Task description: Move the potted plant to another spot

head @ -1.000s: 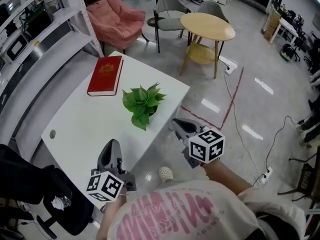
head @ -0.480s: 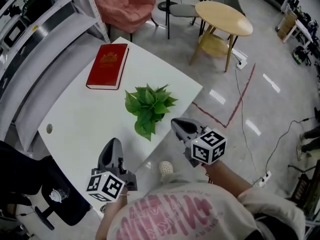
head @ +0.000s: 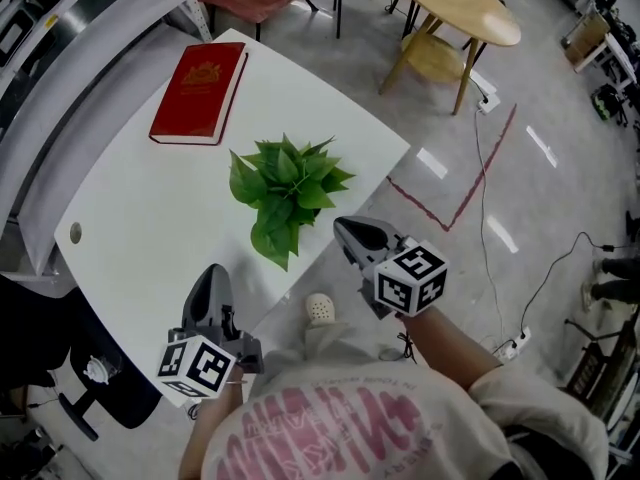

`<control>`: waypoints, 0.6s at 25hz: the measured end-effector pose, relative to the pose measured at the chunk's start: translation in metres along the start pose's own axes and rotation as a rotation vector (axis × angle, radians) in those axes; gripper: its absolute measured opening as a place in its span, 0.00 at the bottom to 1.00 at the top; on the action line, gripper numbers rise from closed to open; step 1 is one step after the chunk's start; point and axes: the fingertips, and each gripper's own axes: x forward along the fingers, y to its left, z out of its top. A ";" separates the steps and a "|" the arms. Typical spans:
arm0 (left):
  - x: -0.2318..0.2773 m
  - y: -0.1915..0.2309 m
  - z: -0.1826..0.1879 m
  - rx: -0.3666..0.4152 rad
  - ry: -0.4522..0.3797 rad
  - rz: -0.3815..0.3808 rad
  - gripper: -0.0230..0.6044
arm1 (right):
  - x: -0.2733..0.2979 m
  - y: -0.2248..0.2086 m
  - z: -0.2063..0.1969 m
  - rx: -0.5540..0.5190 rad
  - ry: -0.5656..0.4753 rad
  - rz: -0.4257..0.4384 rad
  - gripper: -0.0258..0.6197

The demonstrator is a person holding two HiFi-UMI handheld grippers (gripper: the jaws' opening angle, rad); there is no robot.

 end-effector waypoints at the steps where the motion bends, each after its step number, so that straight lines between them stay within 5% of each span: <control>1: 0.001 0.002 -0.002 0.002 0.010 0.006 0.04 | 0.002 -0.001 -0.001 0.002 -0.002 0.002 0.05; 13: 0.014 0.005 -0.020 0.013 0.075 0.006 0.04 | 0.019 -0.005 -0.016 -0.005 0.030 0.021 0.05; 15: 0.012 0.006 -0.022 0.014 0.083 0.015 0.04 | 0.022 -0.005 -0.019 -0.007 0.042 0.028 0.18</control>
